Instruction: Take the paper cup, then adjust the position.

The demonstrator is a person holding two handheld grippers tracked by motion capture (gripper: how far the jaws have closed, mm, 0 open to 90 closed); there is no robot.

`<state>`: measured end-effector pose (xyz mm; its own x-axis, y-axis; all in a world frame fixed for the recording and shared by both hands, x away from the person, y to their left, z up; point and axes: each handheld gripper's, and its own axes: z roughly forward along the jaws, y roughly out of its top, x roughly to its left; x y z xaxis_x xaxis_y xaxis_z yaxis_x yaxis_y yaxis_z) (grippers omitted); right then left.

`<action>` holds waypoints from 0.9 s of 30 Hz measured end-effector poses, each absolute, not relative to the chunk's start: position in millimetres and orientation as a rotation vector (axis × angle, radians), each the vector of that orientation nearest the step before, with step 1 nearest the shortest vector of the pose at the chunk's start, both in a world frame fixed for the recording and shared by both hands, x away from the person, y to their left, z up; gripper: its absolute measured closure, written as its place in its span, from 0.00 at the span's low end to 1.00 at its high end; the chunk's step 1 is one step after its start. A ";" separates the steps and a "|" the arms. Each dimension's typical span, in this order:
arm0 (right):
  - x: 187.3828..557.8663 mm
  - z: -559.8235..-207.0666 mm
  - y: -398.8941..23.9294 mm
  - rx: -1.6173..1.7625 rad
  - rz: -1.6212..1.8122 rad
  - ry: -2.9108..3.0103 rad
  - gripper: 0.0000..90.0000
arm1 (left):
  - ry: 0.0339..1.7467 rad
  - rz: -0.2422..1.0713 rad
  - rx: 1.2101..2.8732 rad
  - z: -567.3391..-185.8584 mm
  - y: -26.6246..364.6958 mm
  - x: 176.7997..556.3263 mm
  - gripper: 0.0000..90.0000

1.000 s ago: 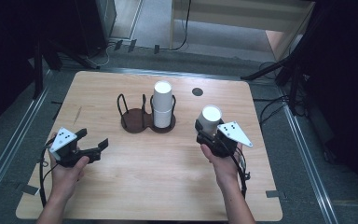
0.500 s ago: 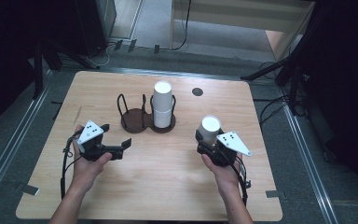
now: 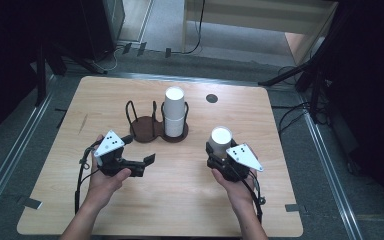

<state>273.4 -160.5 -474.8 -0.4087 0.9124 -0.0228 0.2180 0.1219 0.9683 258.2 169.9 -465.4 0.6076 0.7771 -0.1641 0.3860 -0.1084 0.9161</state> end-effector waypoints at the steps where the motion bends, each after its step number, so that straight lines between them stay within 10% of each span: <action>1: 273.4 -474.8 -160.5 1.102 1.325 1.735 0.33 | 0.961 0.438 1.721 -465.4 169.9 258.2 0.00; 27: 258.9 -487.4 -122.2 0.728 1.073 1.771 0.33 | 0.883 0.381 1.765 -459.6 143.8 252.9 0.00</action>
<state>258.9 -122.2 -487.4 -0.4102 0.8206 -0.3979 0.0277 0.4473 0.8940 252.9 143.8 -459.6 0.6738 0.7213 -0.1604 0.3784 -0.1503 0.9134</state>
